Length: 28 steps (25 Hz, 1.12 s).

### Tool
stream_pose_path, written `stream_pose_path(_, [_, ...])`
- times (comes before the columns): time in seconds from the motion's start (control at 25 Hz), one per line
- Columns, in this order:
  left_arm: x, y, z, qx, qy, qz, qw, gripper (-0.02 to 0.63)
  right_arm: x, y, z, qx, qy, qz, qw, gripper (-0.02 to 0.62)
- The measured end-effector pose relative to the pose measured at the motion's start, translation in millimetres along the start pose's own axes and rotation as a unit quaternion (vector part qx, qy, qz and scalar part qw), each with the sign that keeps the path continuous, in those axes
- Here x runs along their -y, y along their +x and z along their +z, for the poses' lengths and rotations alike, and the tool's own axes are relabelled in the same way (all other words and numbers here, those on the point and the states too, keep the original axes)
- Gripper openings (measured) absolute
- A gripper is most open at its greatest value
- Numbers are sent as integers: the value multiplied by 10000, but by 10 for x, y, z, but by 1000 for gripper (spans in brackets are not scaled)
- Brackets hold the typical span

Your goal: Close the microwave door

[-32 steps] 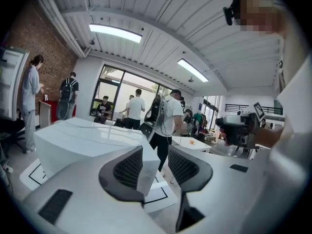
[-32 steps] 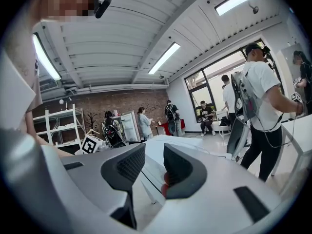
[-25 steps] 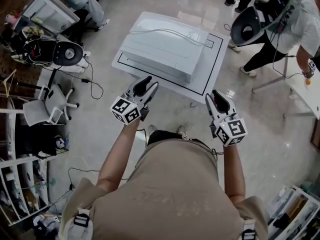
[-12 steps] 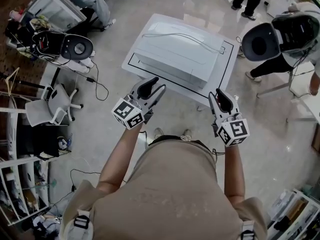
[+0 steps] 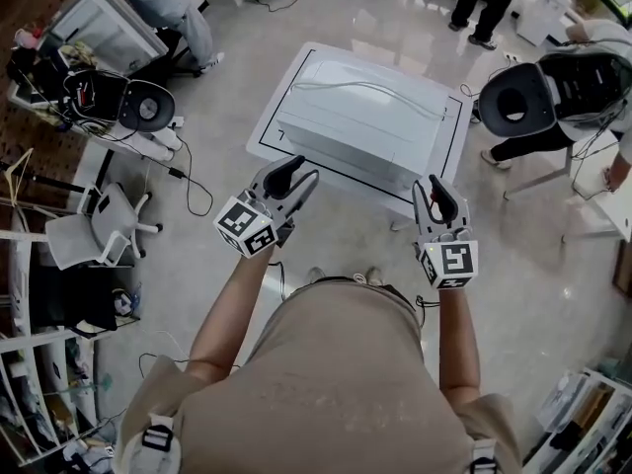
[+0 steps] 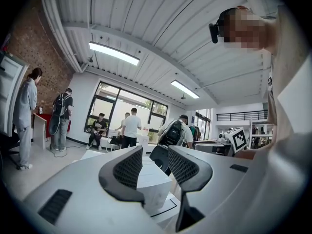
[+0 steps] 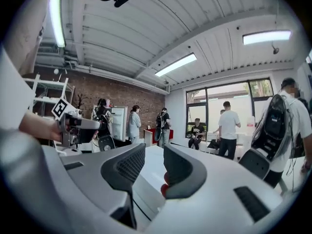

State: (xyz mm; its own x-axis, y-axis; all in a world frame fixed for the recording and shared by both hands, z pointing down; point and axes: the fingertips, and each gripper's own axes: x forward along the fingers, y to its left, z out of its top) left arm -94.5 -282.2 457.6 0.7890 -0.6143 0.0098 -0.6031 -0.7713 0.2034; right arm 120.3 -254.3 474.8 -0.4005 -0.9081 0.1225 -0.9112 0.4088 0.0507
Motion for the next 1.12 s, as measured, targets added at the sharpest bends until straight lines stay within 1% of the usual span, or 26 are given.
stream_pose_path(0.08, [-60, -20, 5, 7, -4, -29, 10000, 153, -28, 43, -2, 0, -229, -132, 9996, 121])
stream_pose_path(0.12, [-80, -30, 8, 11, -10, -49, 10000, 153, -47, 51, -1, 6, -267, -163, 9995, 121])
stream_pose_path(0.28, [-106, -66, 3, 14, -22, -138, 9999, 153, -98, 32, -14, 17, -224, -281, 9994, 121])
stream_pose_path(0.52, [-118, -124, -92, -69, -108, -213, 9997, 153, -141, -10, -91, -135, -246, -405, 9988, 121])
stream_pose_path(1.0, [15, -113, -257, -210, -144, -333, 9991, 153, -166, -164, -223, -225, -23, -429, 9988, 121])
stream_pose_path(1.04, [23, -110, -272, -220, -143, -333, 9991, 153, -163, -174, -259, -303, -8, -429, 9986, 118])
stream_pose_path(1.12, [36, -104, -302, -243, -141, -334, 9990, 153, -149, -190, -345, -515, -6, -466, 9976, 47])
